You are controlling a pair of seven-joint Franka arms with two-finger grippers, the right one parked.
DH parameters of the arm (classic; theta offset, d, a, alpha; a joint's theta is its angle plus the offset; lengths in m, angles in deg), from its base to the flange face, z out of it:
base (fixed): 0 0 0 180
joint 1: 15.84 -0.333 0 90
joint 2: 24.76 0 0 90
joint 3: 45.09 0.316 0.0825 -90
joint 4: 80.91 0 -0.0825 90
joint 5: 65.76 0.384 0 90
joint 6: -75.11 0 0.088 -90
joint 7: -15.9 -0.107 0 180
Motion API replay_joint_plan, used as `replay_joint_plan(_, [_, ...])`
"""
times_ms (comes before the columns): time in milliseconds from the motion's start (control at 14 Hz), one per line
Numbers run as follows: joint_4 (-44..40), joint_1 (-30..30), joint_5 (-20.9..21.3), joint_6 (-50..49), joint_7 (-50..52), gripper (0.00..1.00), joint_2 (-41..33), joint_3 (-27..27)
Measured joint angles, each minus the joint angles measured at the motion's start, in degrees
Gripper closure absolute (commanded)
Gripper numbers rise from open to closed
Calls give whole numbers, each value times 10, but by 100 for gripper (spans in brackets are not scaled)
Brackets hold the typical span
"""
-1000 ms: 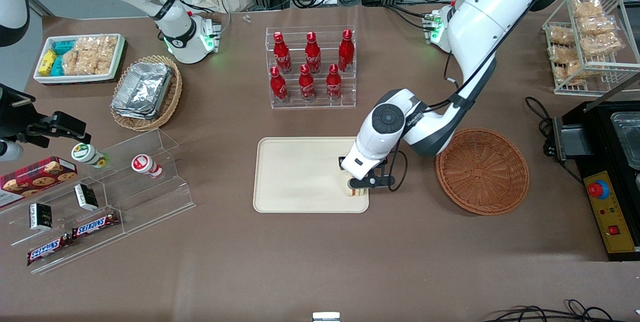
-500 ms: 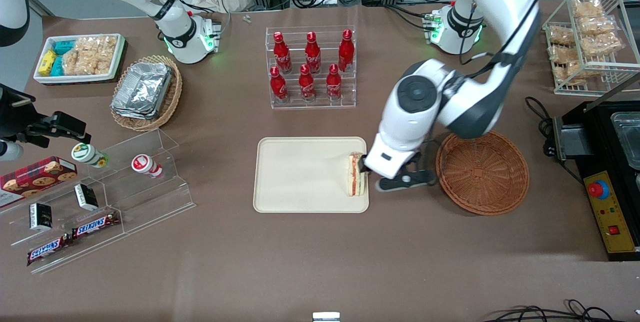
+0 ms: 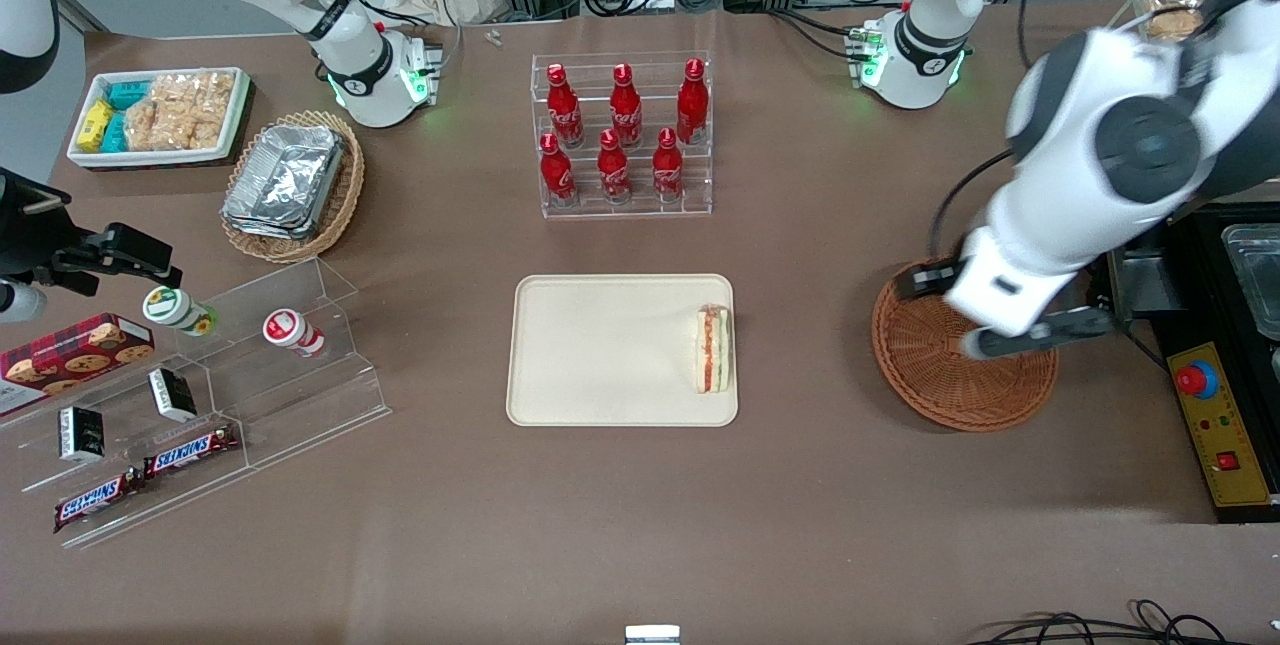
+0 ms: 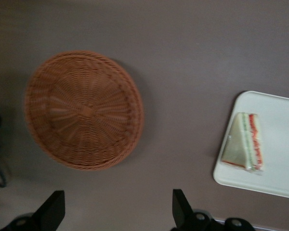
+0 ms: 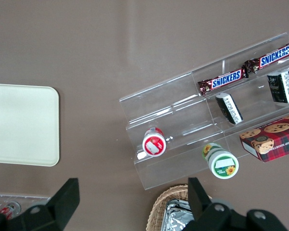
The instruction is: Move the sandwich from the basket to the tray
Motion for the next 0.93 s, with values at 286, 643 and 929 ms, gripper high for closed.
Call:
replay_joint_plan(286, [9,-39,-31,-25,-28,0,-32,4])
replay_joint_plan(643, [29,131,-75,-75,-126,0,-99,235])
replay_joint_plan(929, [38,168,-79,-92,-176,0,-145,297])
